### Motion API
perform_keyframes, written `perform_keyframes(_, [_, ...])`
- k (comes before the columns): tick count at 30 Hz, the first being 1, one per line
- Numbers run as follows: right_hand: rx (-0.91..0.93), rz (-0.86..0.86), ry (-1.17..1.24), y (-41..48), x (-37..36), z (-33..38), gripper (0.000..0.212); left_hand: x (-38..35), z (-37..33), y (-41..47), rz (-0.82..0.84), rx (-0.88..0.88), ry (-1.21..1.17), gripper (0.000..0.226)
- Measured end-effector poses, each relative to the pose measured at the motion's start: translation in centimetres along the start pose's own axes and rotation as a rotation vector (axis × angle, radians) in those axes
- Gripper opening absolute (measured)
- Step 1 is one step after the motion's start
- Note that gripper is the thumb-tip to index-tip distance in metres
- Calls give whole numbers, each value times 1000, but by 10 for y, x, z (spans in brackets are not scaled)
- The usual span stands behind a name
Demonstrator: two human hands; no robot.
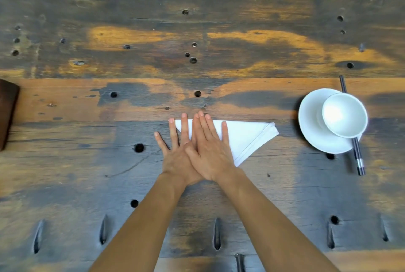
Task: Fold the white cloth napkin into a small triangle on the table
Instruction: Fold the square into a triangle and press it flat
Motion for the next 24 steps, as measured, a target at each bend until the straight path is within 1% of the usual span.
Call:
perform_keyframes(4, [-18,-3,-41,-13,4,-27,75,-2,2,2,10,23,-28,145])
perform_keyframes(7, [-88,-84,-73,-31,15,-79,74,-3,2,3,29,22,-35,158])
perform_keyframes(9, [-161,-143,-101,-42,24,-115,73,-3,2,3,35,23,-28,161])
perform_keyframes(11, [-195,-165,-116,-48,29,-133,73,-2,1,3,41,21,-22,162])
perform_keyframes(17, [-206,-150,-124,-47,29,-133,78,0,-1,4,54,14,-7,163])
perform_keyframes(20, [-178,-142,-142,-48,28,-136,79,9,-1,18,54,-39,86,163])
perform_keyframes(24, [-83,-221,-202,-64,31,-138,78,44,-11,50,18,-142,251,156])
Point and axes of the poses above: each hand's wrist, its own y-axis towards the middle knuckle, its own x-axis out of the back of the hand, z = x × y, the point moved 9 cm from there along y, towards the middle knuckle, and after that the axes turned 8 degrees about -z, right-handed, at the moved point
